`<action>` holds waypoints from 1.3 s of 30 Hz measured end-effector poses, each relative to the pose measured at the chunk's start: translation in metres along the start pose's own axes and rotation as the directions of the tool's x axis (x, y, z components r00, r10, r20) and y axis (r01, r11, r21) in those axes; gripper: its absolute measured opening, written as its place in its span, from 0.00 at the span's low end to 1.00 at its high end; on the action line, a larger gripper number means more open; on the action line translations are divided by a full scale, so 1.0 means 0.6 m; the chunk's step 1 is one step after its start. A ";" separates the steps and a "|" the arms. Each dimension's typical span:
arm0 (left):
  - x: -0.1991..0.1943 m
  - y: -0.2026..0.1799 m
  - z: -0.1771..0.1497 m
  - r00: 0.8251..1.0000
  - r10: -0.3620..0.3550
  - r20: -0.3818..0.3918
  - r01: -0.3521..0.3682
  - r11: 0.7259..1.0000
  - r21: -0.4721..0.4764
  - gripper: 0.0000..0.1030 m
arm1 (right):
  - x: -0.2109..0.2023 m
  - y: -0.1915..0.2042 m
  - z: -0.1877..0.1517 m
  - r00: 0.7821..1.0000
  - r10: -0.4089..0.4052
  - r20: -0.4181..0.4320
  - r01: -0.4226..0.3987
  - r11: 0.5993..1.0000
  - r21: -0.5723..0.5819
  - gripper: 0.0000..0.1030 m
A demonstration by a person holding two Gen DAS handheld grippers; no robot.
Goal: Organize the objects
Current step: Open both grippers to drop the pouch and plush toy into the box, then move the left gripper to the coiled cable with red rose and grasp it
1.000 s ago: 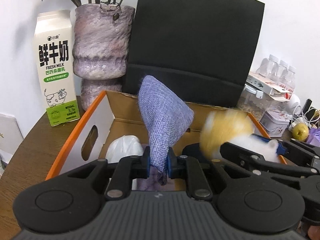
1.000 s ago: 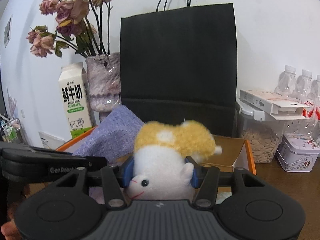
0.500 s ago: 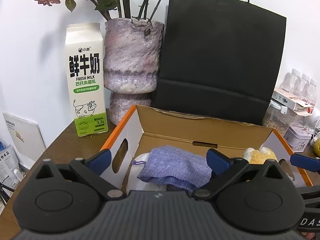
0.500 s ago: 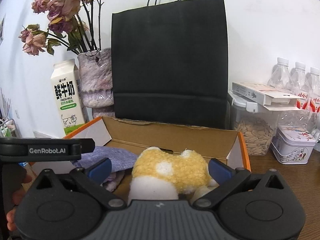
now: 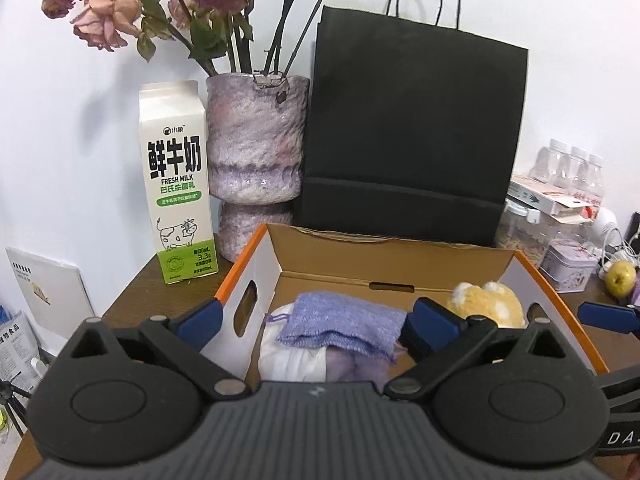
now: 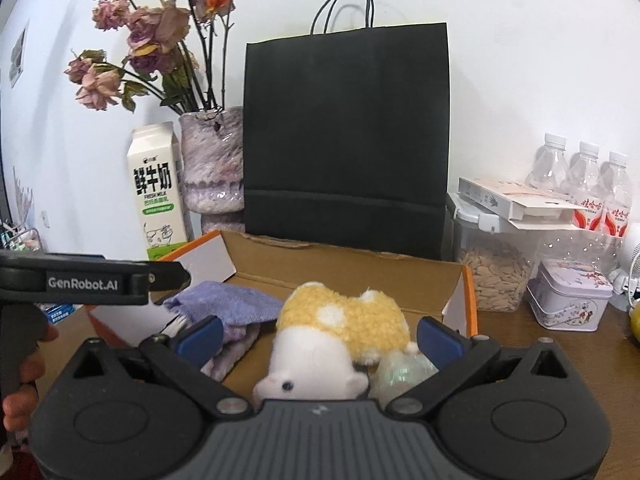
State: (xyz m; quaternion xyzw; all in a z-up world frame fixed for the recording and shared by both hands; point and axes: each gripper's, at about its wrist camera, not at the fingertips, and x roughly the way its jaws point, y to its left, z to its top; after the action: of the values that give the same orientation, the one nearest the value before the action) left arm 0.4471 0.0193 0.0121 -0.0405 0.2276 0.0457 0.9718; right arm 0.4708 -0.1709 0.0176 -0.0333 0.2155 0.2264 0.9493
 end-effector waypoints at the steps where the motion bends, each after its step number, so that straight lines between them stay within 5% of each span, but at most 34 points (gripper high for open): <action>1: -0.006 0.000 -0.002 1.000 -0.001 0.000 0.001 1.000 0.001 1.00 | -0.006 0.001 -0.003 1.000 0.001 -0.001 -0.001 1.000 -0.005 1.00; 39: -0.217 0.015 -0.188 0.992 0.038 -0.118 -0.037 0.999 0.014 1.00 | -0.221 0.017 -0.167 0.995 -0.023 -0.099 0.025 1.000 0.018 1.00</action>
State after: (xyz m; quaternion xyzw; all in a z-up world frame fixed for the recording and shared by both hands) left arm 0.2806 0.0077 -0.0312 -0.0329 0.2859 0.0601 0.9558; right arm 0.3201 -0.2326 -0.0168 -0.0378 0.2638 0.2108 0.9405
